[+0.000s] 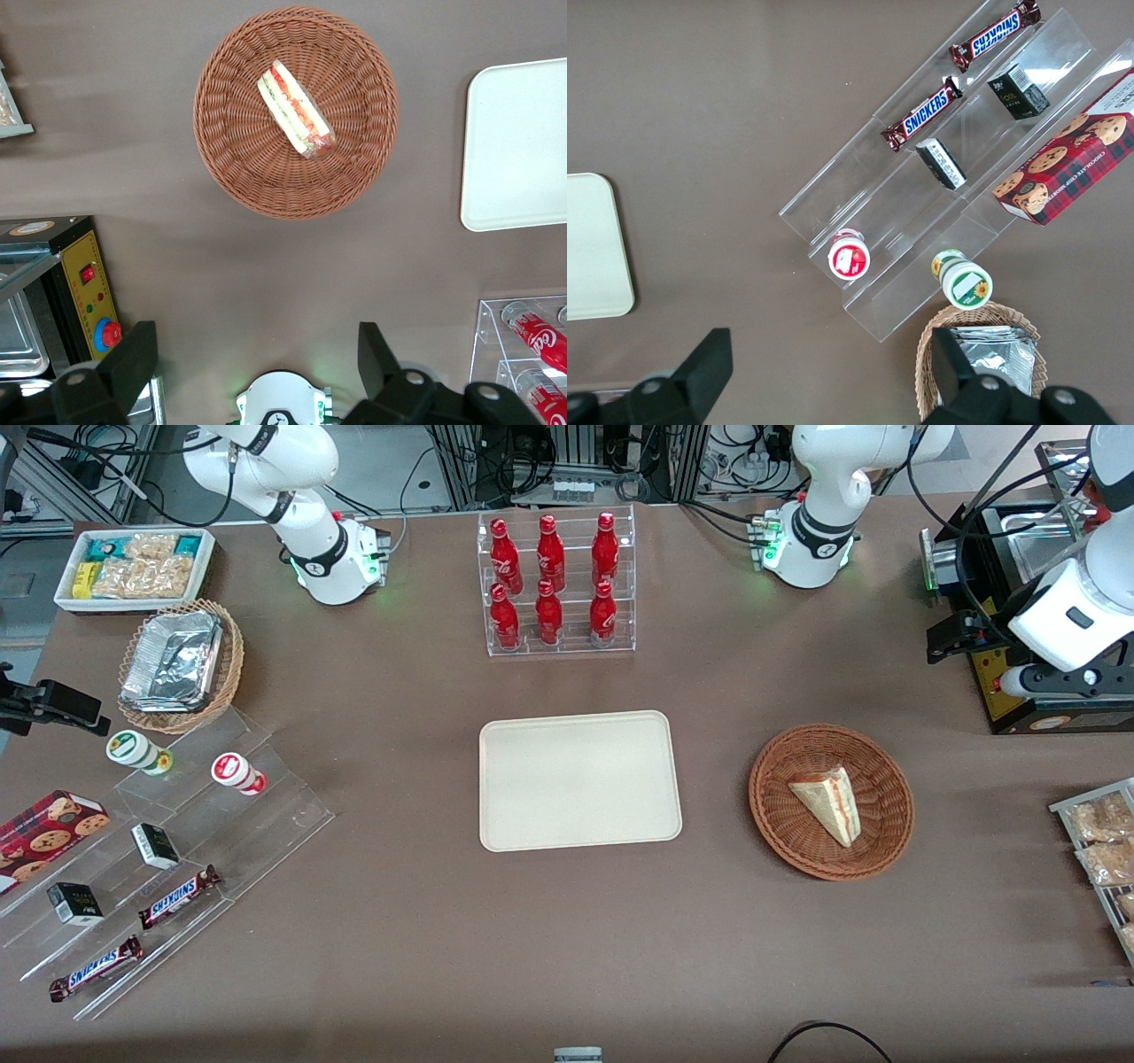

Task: Place sandwich from basket to tray
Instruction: 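Move the left gripper over the wrapped sandwich in the wicker basket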

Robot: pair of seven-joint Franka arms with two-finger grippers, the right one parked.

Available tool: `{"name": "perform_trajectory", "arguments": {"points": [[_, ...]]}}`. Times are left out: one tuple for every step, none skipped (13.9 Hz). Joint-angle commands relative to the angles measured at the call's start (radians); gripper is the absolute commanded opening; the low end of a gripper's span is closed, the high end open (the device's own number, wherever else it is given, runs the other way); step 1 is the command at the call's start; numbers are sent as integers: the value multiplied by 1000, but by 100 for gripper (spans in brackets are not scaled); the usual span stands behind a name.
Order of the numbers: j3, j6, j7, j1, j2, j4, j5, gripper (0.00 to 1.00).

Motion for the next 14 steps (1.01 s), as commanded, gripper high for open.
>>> {"name": "perform_trajectory", "arguments": {"points": [[3,-17,-3,-12,3,16,-8,100],[3,-11,-3,-12,4,14,-8,100],[3,-5,0,-12,21,13,-6,100],[2,18,0,-13,35,8,-8,100],[2,43,0,-24,50,-7,-8,100],[2,75,0,-34,58,-27,-5,100],[2,119,-1,-41,62,-65,-3,100],[2,158,-3,-41,67,-103,-5,100],[2,204,-4,-41,75,-148,-6,100],[2,262,-7,-42,76,-188,-6,100],[0,306,-13,-51,79,-220,-6,100],[2,360,-23,-65,89,-252,-6,100],[2,400,-49,-68,104,-272,-6,100],[2,440,-69,-76,127,-286,-6,100]]}}
